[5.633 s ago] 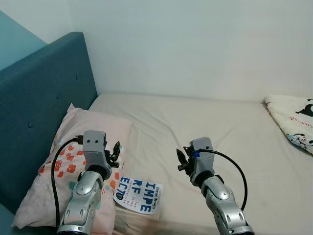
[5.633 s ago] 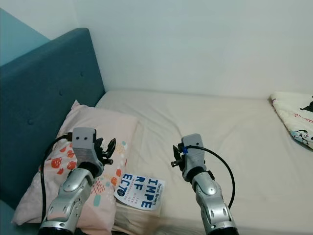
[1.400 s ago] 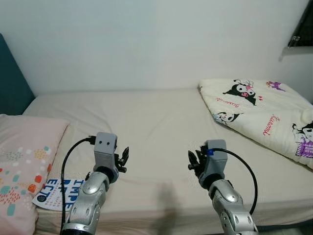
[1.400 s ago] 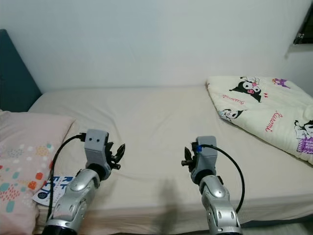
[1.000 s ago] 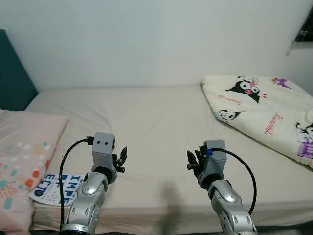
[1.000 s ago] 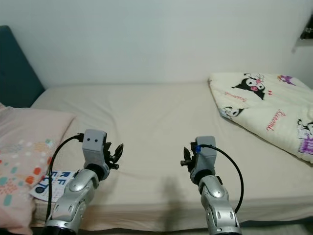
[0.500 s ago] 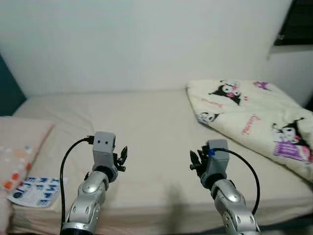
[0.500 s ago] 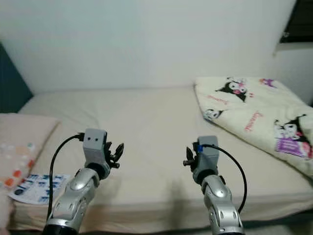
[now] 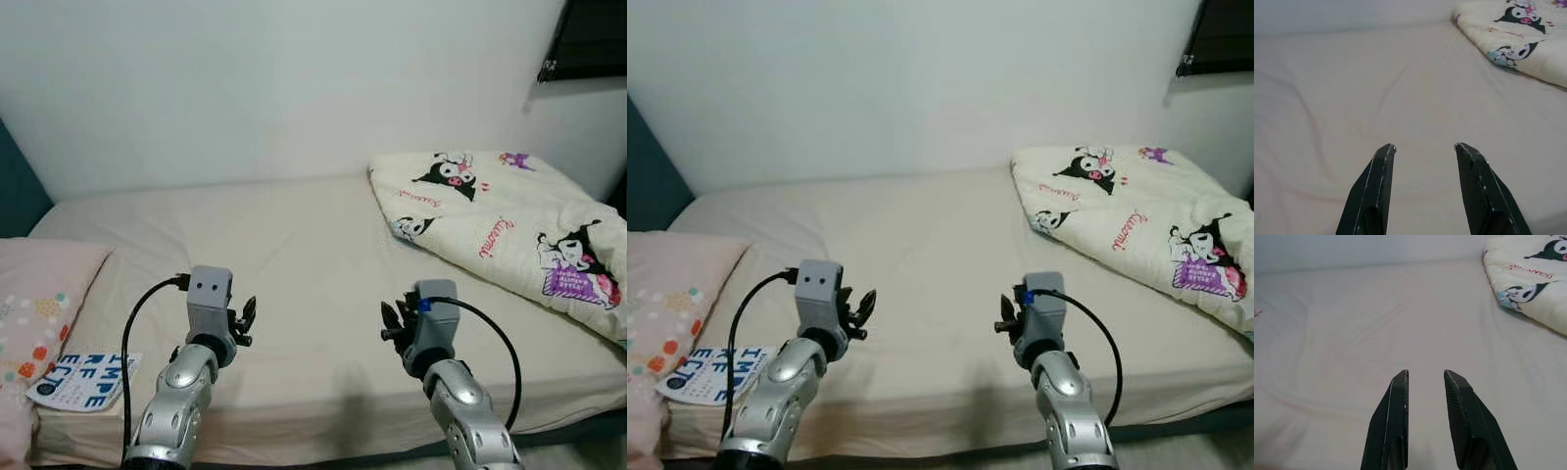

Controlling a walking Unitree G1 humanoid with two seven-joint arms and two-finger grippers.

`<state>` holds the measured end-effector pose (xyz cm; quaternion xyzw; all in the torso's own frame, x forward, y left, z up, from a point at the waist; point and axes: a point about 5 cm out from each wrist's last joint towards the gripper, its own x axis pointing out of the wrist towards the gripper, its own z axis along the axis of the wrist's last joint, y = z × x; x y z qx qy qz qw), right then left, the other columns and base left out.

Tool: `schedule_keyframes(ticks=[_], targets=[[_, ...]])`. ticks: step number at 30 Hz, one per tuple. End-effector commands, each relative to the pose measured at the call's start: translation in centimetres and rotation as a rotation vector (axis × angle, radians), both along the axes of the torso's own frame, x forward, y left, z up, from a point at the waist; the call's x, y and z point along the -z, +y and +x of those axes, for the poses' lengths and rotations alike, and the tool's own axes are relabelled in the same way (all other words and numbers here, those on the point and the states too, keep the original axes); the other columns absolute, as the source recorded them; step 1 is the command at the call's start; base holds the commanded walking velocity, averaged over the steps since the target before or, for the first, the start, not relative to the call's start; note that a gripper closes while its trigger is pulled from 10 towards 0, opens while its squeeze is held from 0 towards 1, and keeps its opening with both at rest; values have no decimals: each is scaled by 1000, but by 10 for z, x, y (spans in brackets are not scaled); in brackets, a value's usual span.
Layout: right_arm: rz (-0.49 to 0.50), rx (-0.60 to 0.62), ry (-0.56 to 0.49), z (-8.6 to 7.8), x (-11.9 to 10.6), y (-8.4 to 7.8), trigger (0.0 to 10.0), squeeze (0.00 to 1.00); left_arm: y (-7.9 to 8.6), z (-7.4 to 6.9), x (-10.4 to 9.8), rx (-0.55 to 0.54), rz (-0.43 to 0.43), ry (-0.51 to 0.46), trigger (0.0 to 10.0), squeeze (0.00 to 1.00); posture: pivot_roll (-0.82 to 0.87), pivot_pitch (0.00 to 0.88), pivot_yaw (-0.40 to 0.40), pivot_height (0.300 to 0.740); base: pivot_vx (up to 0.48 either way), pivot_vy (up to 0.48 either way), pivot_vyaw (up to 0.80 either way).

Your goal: Clean up the room

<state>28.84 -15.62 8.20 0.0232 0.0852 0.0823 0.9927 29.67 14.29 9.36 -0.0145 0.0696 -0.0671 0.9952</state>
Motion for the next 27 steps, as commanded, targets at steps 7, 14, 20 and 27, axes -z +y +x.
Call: schedule_keyframes(ticks=[7, 14, 20, 27], targets=[[16, -7, 8, -1, 1, 2, 10000, 0, 2, 0, 1, 1, 23, 14, 10000, 0, -17, 8, 1, 740, 0, 0, 0], [24, 4, 6, -1, 1, 2, 10000, 0, -1, 0, 0, 12, 36, 4, 10000, 0, -15, 18, 4, 740, 0, 0, 0], [26, 6, 5, 0, 0, 2, 10000, 0, -1, 1, -1, 12, 28, 6, 10000, 0, -16, 19, 5, 740, 0, -400, 0], [40, 13, 4, 0, 0, 1, 10000, 0, -3, 1, 0, 11, 22, 11, 10000, 0, -17, 20, 6, 740, 0, -480, 0]])
